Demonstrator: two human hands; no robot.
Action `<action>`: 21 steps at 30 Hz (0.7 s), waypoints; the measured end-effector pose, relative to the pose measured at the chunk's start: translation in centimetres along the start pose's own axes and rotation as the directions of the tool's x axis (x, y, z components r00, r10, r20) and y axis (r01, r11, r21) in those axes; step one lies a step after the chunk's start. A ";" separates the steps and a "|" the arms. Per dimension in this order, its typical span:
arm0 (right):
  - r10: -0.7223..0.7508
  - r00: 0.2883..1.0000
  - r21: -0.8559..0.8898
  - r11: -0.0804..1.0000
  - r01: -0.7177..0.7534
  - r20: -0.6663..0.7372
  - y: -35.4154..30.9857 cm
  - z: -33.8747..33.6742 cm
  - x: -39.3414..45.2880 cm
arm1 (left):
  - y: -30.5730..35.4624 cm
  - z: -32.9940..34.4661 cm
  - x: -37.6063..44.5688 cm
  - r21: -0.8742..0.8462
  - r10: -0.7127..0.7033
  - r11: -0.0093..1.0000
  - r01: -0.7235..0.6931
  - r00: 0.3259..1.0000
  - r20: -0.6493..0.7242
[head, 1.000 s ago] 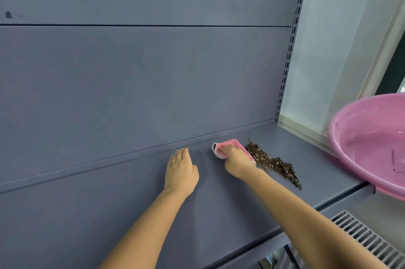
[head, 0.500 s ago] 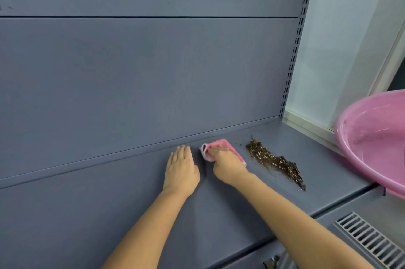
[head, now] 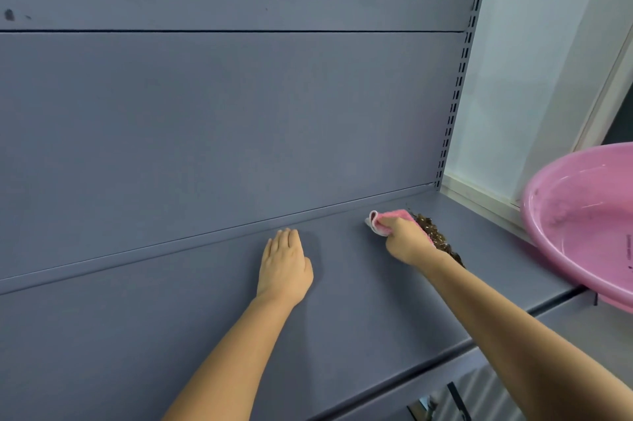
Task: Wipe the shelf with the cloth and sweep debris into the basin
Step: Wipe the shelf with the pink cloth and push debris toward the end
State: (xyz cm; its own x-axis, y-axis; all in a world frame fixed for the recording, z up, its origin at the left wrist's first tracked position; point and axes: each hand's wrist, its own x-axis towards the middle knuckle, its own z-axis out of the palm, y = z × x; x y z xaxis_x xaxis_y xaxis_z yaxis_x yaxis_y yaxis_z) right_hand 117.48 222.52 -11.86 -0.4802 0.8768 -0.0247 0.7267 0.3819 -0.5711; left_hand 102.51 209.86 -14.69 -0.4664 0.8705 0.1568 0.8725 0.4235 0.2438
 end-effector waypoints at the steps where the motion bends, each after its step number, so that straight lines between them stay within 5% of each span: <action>1: -0.025 1.000 -0.002 1.000 0.025 -0.007 -0.4 -0.2 -0.2 | 0.0 0.0 0.0 0.001 0.003 1.000 -0.003 1.000 0.003; 9: -0.221 0.948 -0.112 0.961 0.251 0.229 -4.4 4.8 -4.2 | 1.1 -0.7 0.2 -0.156 -0.042 0.987 0.045 0.999 0.020; 21: -0.188 0.979 -0.207 0.958 0.200 0.079 1.9 1.9 -5.1 | 8.4 1.0 1.0 -0.243 0.054 0.969 -0.040 0.997 0.052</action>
State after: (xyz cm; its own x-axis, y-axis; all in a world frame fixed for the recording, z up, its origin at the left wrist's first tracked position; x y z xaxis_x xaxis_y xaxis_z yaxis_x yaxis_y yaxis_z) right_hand 120.34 218.23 -14.35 -0.6453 0.7637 0.0180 0.7013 0.6016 -0.3823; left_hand 109.57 214.56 -13.45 -0.4101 0.9041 0.1201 0.8288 0.3145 0.4628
